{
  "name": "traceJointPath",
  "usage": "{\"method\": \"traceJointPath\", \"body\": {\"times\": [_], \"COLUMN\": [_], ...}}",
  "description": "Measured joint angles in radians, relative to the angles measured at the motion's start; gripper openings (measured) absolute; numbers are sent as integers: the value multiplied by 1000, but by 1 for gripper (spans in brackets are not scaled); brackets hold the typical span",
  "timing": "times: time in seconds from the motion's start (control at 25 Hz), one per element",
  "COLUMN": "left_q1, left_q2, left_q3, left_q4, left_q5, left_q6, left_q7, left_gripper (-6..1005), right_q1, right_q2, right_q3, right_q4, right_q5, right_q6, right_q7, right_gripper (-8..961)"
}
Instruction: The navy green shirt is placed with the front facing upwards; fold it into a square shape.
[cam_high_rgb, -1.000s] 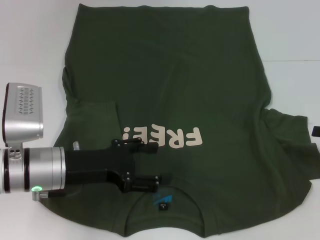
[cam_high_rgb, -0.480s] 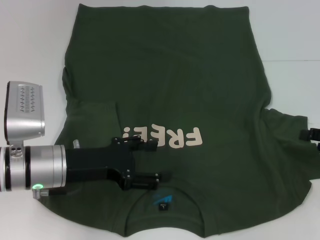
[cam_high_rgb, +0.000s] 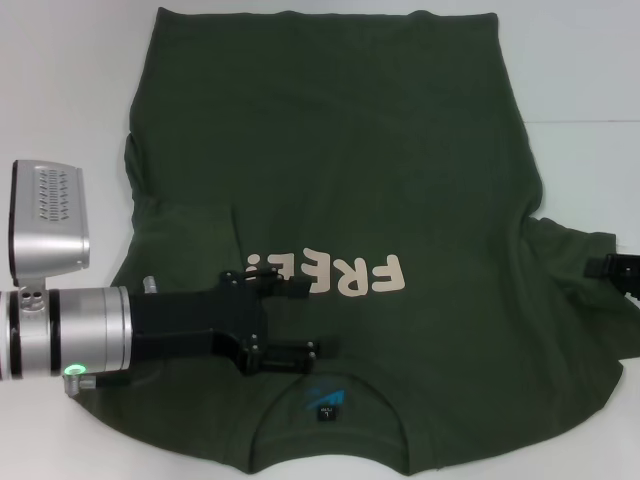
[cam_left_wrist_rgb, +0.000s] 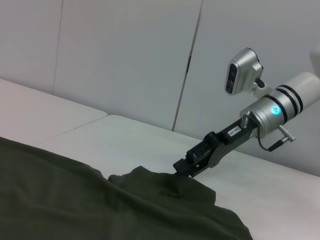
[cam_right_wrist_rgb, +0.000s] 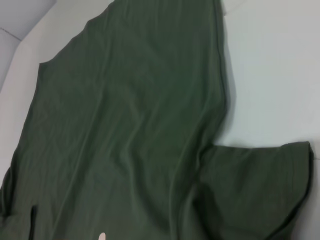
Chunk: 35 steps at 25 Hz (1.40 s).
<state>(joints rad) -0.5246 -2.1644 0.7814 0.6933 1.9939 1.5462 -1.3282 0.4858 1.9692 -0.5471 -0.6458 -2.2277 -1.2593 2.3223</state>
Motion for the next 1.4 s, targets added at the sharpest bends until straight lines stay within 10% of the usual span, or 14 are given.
{"method": "traceJointPath", "body": {"times": [0.72,1.4], "left_q1": [5,3], "left_q2": [-2,-2], "left_q3": [1,-3], "left_q4": [0,0], "left_q5": [0,-8], "left_q6": [0,3], "left_q7": [0,-2], "left_gripper": [873,874], "right_q1": [-11,8], "right_q2": [12,-36], "right_q3": [25,94], "right_q4": [0,-13], "right_q5": [4,0], "right_q6": [0,35], "right_q7": [10,25], "right_gripper": [43,2]}}
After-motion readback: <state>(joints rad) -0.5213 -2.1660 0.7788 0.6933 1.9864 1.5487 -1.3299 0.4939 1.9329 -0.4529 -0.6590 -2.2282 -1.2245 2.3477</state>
